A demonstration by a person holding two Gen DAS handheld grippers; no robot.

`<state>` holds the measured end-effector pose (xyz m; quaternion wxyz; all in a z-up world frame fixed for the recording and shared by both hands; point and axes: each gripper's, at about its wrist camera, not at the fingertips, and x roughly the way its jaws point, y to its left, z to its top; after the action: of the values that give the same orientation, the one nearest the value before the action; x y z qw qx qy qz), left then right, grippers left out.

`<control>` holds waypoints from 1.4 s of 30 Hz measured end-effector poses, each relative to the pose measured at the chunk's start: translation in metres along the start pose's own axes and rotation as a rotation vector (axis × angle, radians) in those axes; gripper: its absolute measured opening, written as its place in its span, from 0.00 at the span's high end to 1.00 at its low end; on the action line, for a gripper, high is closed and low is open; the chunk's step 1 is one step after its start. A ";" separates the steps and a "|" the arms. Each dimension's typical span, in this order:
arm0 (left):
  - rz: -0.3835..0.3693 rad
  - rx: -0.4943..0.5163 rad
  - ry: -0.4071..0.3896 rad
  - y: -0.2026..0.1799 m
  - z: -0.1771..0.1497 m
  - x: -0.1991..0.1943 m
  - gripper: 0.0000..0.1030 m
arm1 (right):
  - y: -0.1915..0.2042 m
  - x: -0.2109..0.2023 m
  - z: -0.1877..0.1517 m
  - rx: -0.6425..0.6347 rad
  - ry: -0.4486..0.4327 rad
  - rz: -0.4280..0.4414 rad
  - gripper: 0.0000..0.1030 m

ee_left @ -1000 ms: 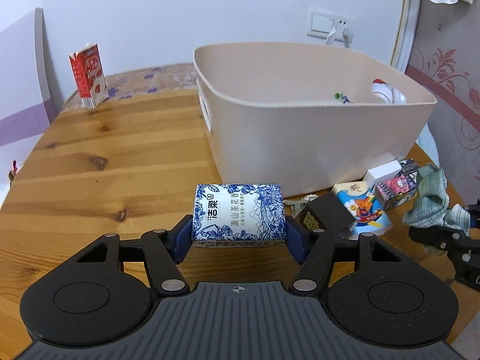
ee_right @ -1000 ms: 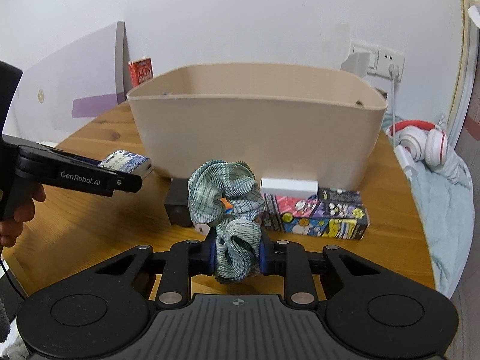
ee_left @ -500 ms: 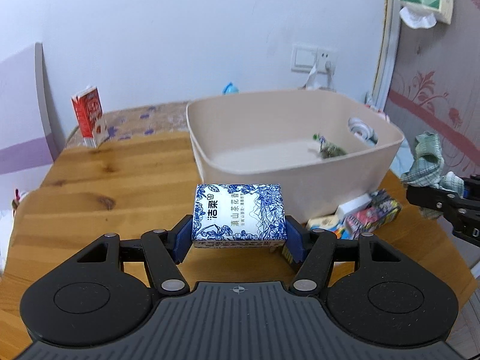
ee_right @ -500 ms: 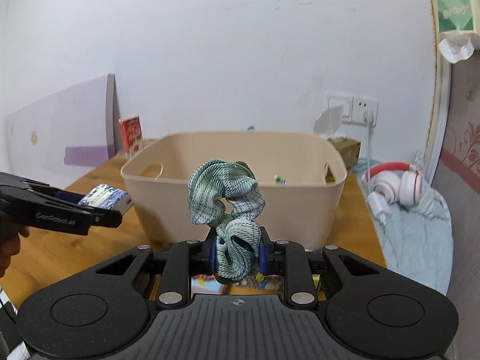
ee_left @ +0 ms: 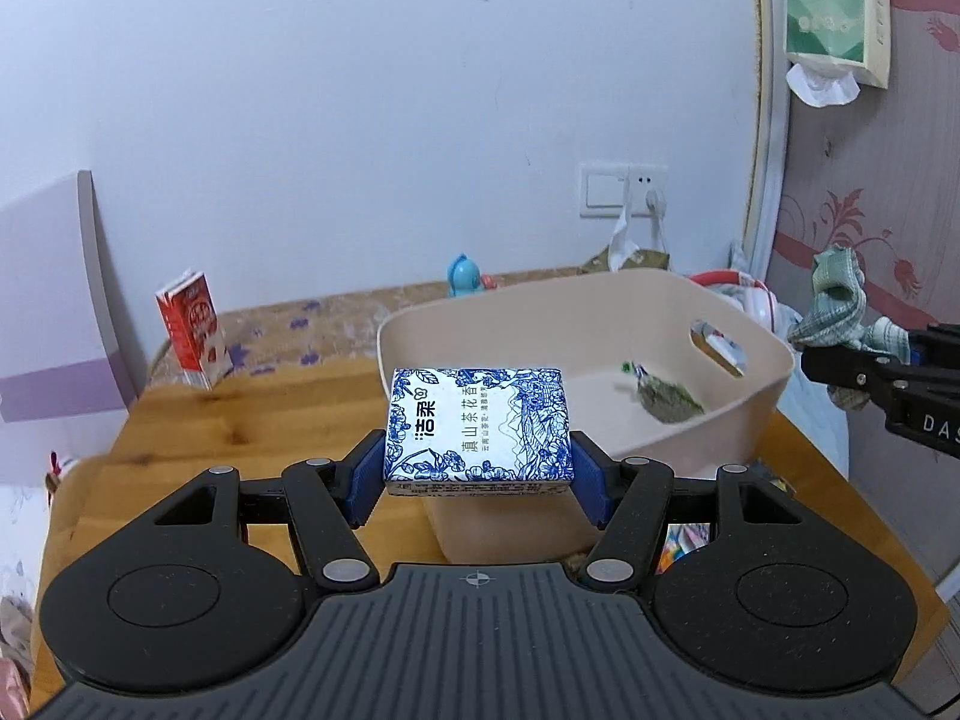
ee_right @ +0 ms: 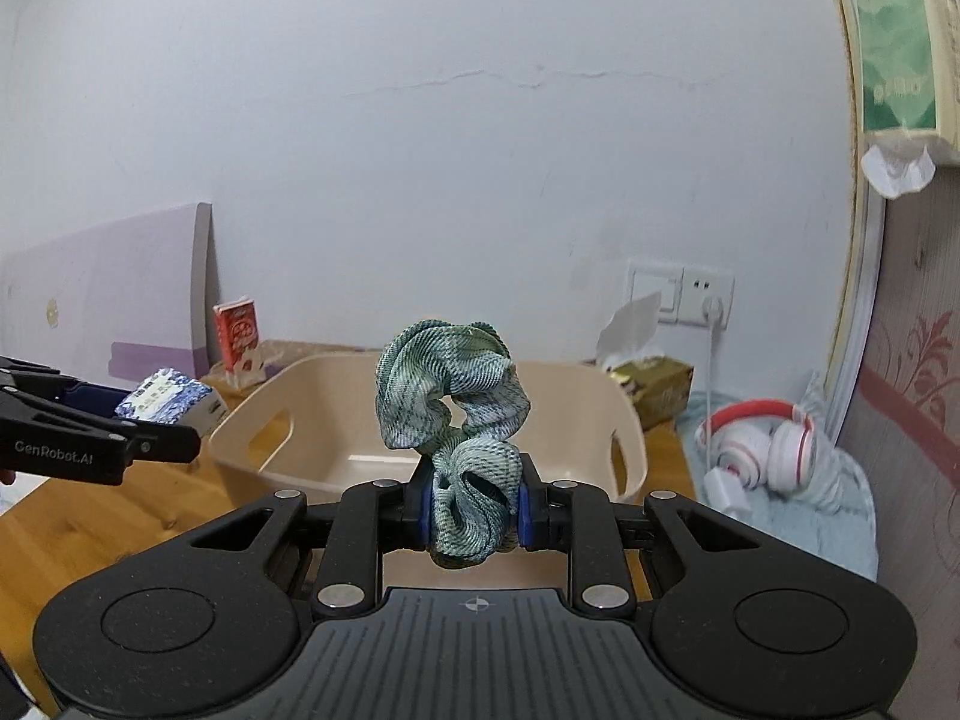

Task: Organize objects
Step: 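Carry both items over the bin and open both tools to release them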

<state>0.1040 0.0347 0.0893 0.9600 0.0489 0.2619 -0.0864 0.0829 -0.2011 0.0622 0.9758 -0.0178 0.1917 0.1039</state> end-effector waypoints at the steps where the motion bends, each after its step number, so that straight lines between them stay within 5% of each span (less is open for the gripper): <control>1: 0.002 0.003 -0.004 -0.001 0.003 0.002 0.38 | -0.001 0.001 0.002 -0.003 -0.004 -0.001 0.77; 16: 0.050 -0.004 0.052 -0.012 0.033 0.079 0.38 | -0.002 0.048 0.030 -0.026 0.021 -0.017 0.77; 33: 0.058 0.021 0.242 -0.026 0.024 0.151 0.37 | 0.004 0.126 0.010 -0.068 0.255 -0.037 0.76; 35: 0.054 0.022 0.245 -0.026 0.022 0.150 0.37 | 0.004 0.129 0.006 -0.068 0.268 -0.040 0.73; 37: 0.060 0.023 0.242 -0.028 0.022 0.147 0.36 | 0.003 0.128 0.004 -0.063 0.269 -0.046 0.55; 38: 0.061 0.025 0.238 -0.029 0.022 0.146 0.34 | 0.004 0.126 0.003 -0.062 0.263 -0.046 0.53; 42: 0.058 0.020 0.196 -0.031 0.025 0.134 0.17 | 0.006 0.118 0.005 -0.086 0.240 -0.057 0.41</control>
<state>0.2238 -0.0175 0.0411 0.9313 0.0742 0.3522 -0.0562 0.1904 -0.1722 0.0224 0.9468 -0.0775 0.3017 0.0812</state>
